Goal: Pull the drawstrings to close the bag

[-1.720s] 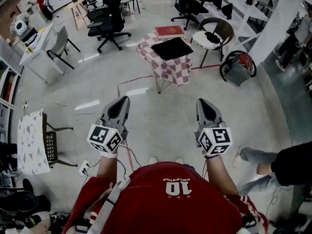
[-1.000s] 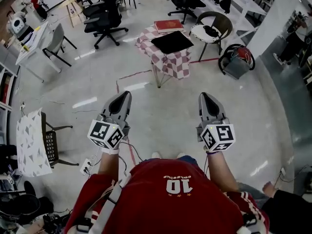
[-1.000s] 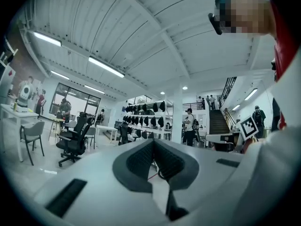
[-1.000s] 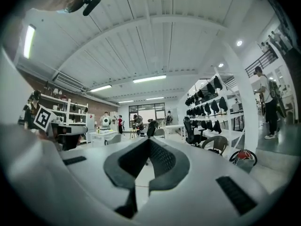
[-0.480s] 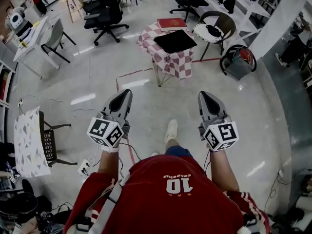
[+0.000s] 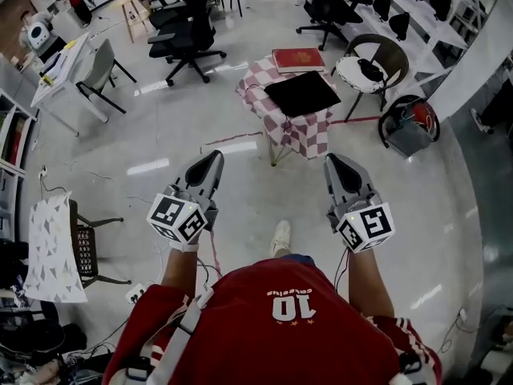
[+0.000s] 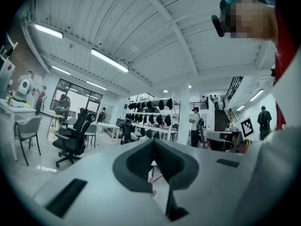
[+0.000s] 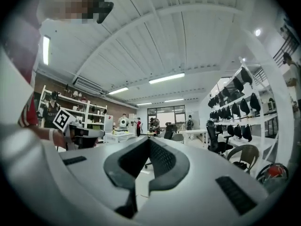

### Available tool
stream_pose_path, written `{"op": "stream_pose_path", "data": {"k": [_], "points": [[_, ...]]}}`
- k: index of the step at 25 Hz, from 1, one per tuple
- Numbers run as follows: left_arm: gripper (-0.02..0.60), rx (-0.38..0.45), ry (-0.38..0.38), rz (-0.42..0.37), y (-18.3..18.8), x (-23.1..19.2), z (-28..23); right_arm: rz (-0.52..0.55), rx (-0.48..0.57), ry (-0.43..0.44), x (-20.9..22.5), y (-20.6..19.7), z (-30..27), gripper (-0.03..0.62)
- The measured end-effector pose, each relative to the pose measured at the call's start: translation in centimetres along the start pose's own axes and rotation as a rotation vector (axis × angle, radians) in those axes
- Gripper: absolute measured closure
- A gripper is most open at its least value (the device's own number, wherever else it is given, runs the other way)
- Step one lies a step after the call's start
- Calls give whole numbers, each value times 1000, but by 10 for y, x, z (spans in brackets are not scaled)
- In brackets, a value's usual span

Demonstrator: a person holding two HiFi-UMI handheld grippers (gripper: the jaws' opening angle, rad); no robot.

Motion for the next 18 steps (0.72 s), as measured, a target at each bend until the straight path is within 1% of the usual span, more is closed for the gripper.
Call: {"op": "stream_pose_path", "data": {"k": [3,7,9,13,18], "points": [[574,-8,9,-15,3,-21,-51,-36,-20,46,37,-2,-42,580],[574,-46,19,-45,0,-45,-116,4,-45,34,91,-5,-87,580],[574,-53,26,-49,-1,-55,-142,-6,-49,30,113,-8,-105,580],[572,-57,35,-57,-3,-70,-182,-49,-61,44,142,-18,-133,580],[573,-77,21,-69,-11,-80,-212,-79,-71,45,163,-28,-155,580]]}}
Point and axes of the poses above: the fingertips, and each gripper's own axes: z backward along the fingers, x to its right, y out of its top, the point moved 4 cm from there along z, backward along the fingers, and after that the axes turned 4 degrees about -y, right-handed, at the moved point
